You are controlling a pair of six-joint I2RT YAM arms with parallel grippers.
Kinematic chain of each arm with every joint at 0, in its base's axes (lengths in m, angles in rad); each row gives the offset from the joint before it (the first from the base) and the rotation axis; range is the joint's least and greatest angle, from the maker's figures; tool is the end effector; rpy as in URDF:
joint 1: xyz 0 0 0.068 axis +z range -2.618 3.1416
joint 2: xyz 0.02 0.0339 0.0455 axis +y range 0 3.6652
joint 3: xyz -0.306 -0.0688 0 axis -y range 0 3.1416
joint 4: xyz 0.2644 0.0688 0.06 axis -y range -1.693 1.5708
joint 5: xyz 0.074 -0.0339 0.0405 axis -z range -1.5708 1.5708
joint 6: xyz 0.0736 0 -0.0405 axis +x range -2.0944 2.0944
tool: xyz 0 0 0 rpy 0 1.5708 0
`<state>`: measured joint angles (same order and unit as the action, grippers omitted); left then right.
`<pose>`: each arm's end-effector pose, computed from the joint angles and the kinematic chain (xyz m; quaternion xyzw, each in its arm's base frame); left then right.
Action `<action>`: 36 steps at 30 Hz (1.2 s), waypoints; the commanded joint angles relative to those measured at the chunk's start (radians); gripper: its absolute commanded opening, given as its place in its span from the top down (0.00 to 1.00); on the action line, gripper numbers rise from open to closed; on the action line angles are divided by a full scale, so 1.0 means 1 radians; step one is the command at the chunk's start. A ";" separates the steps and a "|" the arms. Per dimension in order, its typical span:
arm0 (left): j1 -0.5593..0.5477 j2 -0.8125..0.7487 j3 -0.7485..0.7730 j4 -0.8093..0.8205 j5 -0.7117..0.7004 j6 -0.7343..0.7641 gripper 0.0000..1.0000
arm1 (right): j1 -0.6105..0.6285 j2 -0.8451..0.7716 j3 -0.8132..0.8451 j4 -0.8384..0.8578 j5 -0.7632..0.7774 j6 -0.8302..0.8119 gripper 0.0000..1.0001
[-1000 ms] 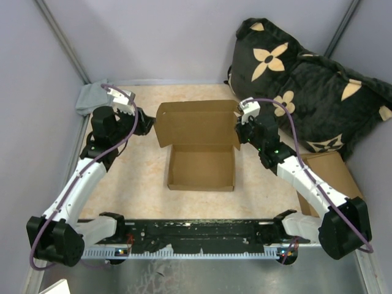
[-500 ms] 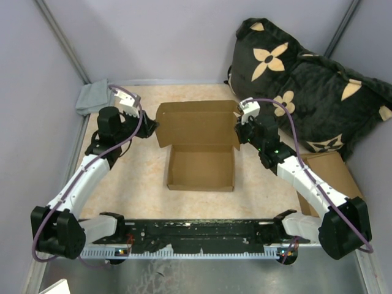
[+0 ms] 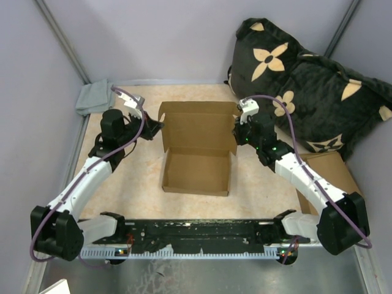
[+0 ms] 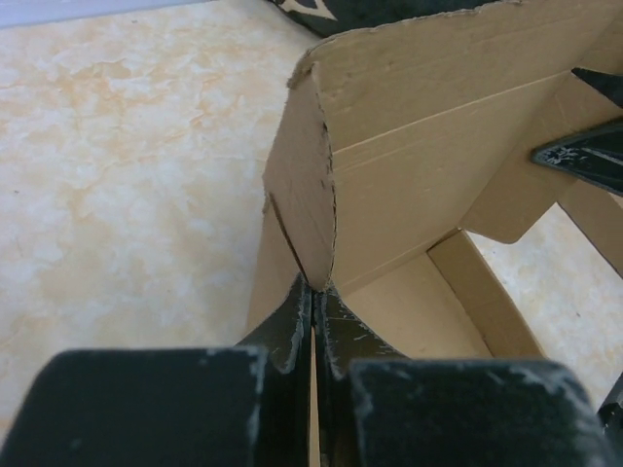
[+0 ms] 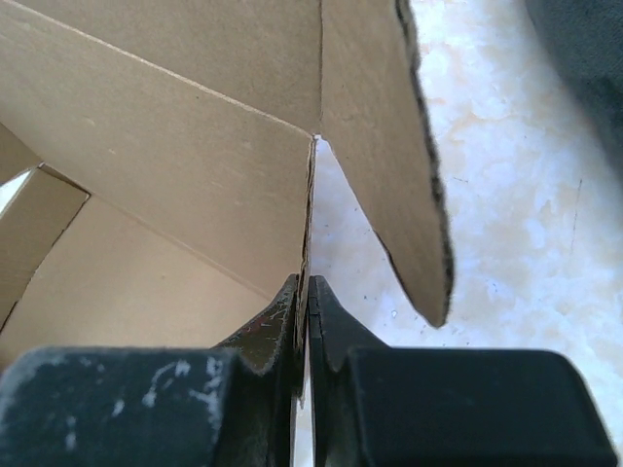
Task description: Fold the paper box
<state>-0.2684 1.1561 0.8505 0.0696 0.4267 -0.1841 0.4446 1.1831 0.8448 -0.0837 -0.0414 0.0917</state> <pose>0.2850 -0.1100 0.3383 0.1633 0.7614 -0.2978 0.5522 0.2770 0.1353 0.3052 -0.1584 0.8243 0.1607 0.5192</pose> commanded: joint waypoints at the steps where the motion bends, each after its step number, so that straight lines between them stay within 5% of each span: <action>1: -0.036 -0.045 -0.052 0.042 0.025 -0.039 1.00 | 0.072 0.012 0.052 0.052 0.029 0.064 0.95; 11: -0.049 -0.153 -0.144 0.148 0.006 -0.068 1.00 | 0.147 0.075 0.030 0.257 0.234 0.054 0.96; 27: -0.077 -0.146 -0.197 0.303 -0.018 -0.072 1.00 | 0.320 0.186 -0.221 1.014 0.487 -0.224 0.94; 36: -0.079 -0.285 -0.281 0.098 -0.124 -0.020 1.00 | 0.399 0.068 -0.383 0.977 0.553 -0.103 0.93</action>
<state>-0.3210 0.9352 0.5987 0.2649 0.2962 -0.2214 0.7879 1.3338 0.5022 0.8234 0.5297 -0.0784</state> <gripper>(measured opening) 0.006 0.070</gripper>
